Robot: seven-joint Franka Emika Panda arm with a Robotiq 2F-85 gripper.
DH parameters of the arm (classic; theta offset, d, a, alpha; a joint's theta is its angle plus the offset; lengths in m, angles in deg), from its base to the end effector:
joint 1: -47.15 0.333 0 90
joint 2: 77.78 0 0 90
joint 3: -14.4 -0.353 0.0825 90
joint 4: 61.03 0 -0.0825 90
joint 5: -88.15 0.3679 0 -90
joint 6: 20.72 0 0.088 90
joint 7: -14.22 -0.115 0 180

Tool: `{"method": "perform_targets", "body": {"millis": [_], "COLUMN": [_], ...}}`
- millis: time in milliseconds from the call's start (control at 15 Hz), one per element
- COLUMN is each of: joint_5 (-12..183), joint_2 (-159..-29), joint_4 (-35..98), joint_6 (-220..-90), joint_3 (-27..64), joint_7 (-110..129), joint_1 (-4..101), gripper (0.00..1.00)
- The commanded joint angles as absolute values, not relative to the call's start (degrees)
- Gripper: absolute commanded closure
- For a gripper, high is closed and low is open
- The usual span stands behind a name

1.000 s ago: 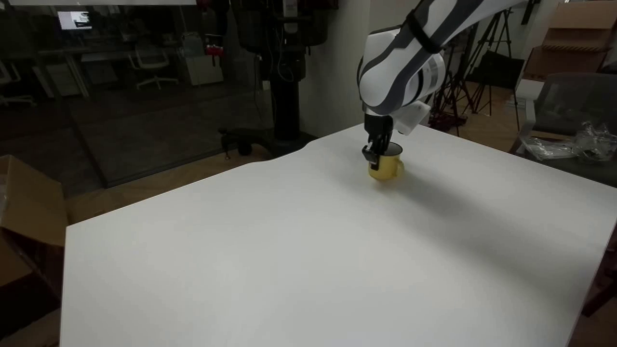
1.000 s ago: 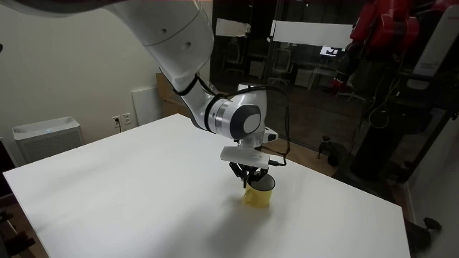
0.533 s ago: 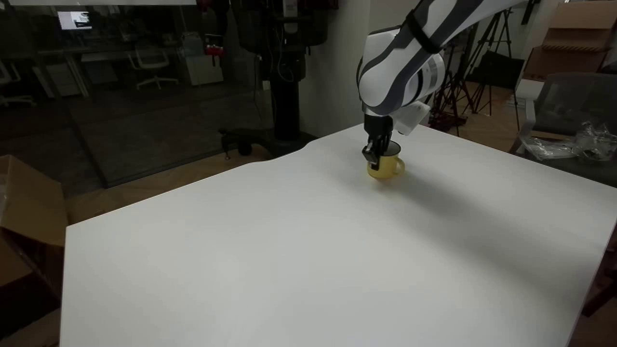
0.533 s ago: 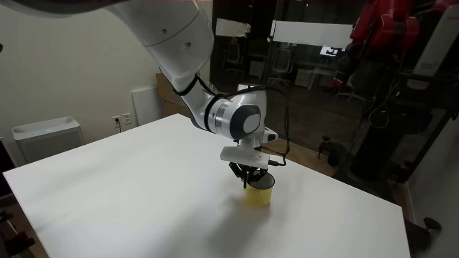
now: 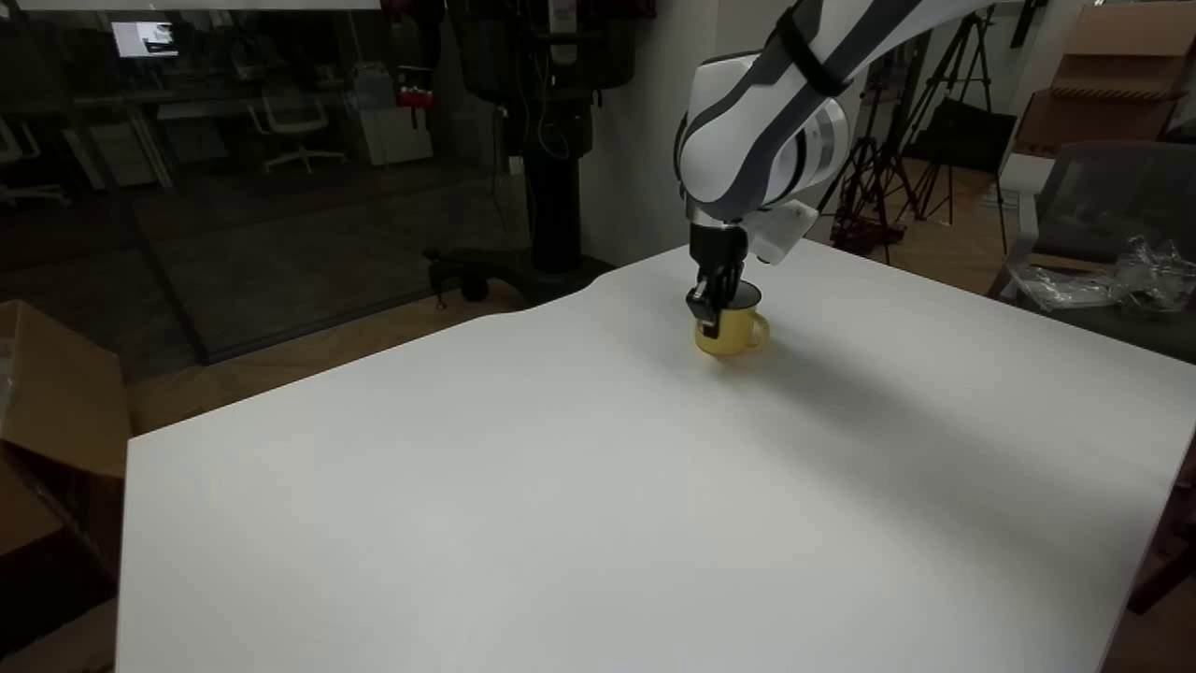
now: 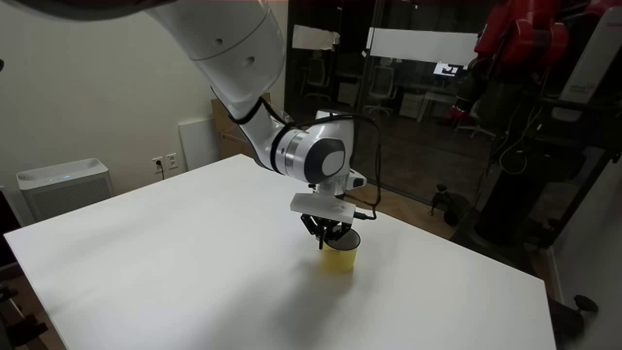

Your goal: Place the mug at the center of the table

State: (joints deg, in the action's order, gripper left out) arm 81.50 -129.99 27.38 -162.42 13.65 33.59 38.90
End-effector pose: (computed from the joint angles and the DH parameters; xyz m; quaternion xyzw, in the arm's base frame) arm 0.7105 -0.0954 0.1388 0.9888 0.1456 0.0021 0.0326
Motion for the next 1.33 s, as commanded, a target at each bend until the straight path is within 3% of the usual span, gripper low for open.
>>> {"method": "perform_targets", "body": {"millis": [0,333,533,1267], "joint_5": [82.8,83.1,82.4,85.8], "joint_2": [-128.2,-128.8,-125.6,-114.6], "joint_4": [27.6,25.1,30.4,56.9], "joint_6": [-158.3,-151.1,-151.3,-179.5], "joint_3": [11.4,12.2,15.2,20.6], "joint_7": [32.4,26.8,18.3,-3.3], "joint_1": [40.7,45.5,48.4,55.1], "gripper": [0.98,0.98,0.98,0.98]}}
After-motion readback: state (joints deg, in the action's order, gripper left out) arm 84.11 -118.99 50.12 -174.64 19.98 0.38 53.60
